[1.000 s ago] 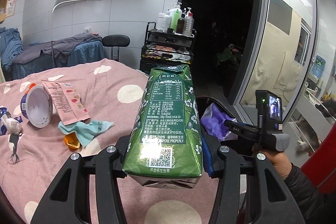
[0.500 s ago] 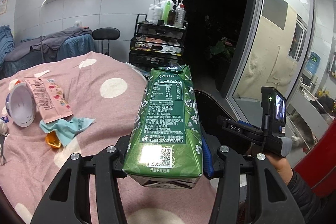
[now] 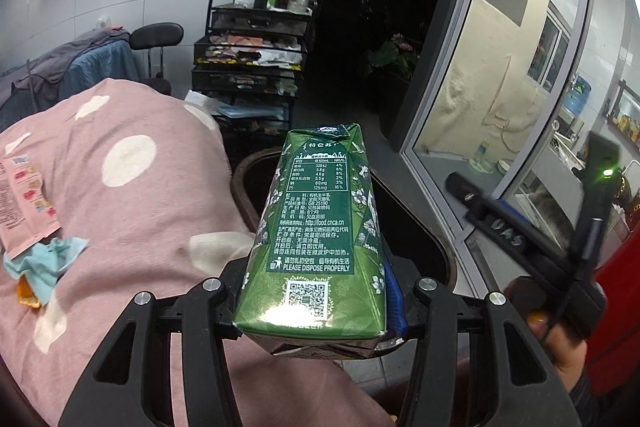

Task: Collect trash
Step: 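Lower the green drink carton into the bin and open the left tool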

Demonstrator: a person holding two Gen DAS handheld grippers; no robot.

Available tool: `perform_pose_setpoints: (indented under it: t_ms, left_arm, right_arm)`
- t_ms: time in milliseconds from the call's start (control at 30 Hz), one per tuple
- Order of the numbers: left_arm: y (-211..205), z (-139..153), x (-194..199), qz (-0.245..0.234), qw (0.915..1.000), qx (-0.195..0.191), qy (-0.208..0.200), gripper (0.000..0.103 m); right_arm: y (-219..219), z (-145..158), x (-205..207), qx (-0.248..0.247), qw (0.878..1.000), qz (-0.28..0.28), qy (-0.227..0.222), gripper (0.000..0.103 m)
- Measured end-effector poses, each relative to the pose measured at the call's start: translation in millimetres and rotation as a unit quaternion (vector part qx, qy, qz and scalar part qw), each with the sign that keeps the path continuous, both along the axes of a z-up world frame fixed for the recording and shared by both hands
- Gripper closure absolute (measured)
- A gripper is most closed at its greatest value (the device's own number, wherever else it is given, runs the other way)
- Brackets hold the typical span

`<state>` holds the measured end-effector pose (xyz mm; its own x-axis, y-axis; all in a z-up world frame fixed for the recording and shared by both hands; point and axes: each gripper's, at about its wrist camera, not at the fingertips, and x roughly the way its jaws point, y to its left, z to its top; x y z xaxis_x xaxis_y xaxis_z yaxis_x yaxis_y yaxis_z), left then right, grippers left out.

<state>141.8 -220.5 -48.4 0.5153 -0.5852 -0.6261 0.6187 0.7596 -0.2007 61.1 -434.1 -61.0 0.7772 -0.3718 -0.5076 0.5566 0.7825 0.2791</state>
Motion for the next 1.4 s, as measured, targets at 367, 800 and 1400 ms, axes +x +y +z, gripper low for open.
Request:
perform_pose_setpoints:
  t_ms: [367,800,1400]
  left_arm:
    - [-41.1,-19.9,16.2,-0.025,0.9981,0.034,0.044,0.052]
    - [-76.4,-40.7,38.4,-0.022,0.9927,0.083,0.085,0.052]
    - [-62.6,-21.2,25.5,0.005,0.9975,0.067,0.022,0.014]
  right_arm:
    - [-30.2,11.4,-21.7,0.017,0.998,-0.057,-0.021,0.011]
    - [-38.0,13.4,-27.0,0.025,0.998,-0.059,-0.027,0.010]
    - [-30.8,13.0,-23.2,0.025,0.999,-0.027,-0.021,0.006]
